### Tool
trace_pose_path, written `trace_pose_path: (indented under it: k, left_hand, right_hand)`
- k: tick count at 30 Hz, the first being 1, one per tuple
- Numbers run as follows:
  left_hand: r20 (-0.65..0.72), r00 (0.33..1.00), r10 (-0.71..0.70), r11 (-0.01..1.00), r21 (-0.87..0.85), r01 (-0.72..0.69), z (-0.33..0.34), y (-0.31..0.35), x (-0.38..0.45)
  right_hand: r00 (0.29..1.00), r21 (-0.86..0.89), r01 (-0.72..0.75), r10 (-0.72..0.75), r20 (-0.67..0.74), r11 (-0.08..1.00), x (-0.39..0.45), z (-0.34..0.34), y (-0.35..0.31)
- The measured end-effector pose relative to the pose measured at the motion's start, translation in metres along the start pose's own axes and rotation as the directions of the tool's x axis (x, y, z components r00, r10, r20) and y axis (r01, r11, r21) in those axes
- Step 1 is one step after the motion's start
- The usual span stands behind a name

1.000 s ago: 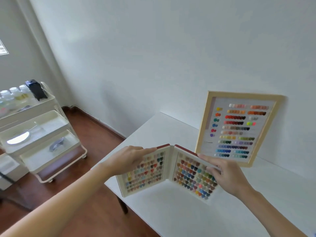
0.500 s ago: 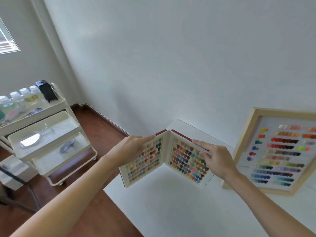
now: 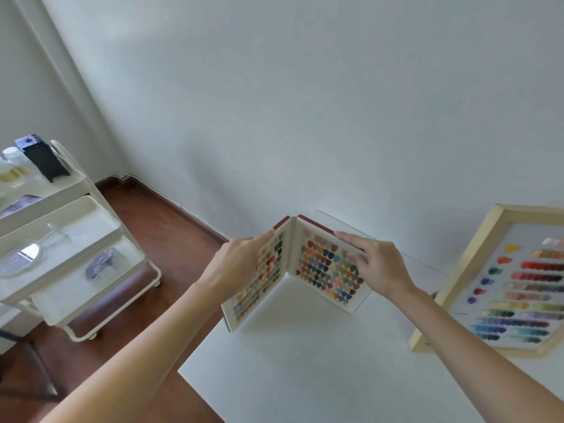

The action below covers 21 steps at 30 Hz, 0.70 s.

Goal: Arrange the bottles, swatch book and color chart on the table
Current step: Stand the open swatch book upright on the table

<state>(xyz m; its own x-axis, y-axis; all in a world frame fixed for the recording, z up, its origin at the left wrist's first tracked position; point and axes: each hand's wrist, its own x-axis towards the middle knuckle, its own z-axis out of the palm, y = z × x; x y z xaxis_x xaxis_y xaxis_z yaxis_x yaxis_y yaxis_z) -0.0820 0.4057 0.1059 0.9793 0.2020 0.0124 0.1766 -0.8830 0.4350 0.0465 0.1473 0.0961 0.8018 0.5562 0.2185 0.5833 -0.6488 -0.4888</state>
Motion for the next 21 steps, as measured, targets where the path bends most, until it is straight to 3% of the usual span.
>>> trace_pose_path:
  k: [12, 21]
  left_hand:
    - [-0.011, 0.998, -0.061, 0.998, -0.012, 0.061, 0.009, -0.001, 0.003]
    - [-0.126, 0.985, -0.122, 0.99, 0.057, 0.13, 0.005, 0.017, -0.001]
  right_hand:
    - [0.999, -0.008, 0.025, -0.025, 0.023, 1.0, 0.015, 0.006, 0.003]
    - [0.996, 0.035, 0.054, -0.056, 0.067, 0.998, 0.008, -0.01, 0.001]
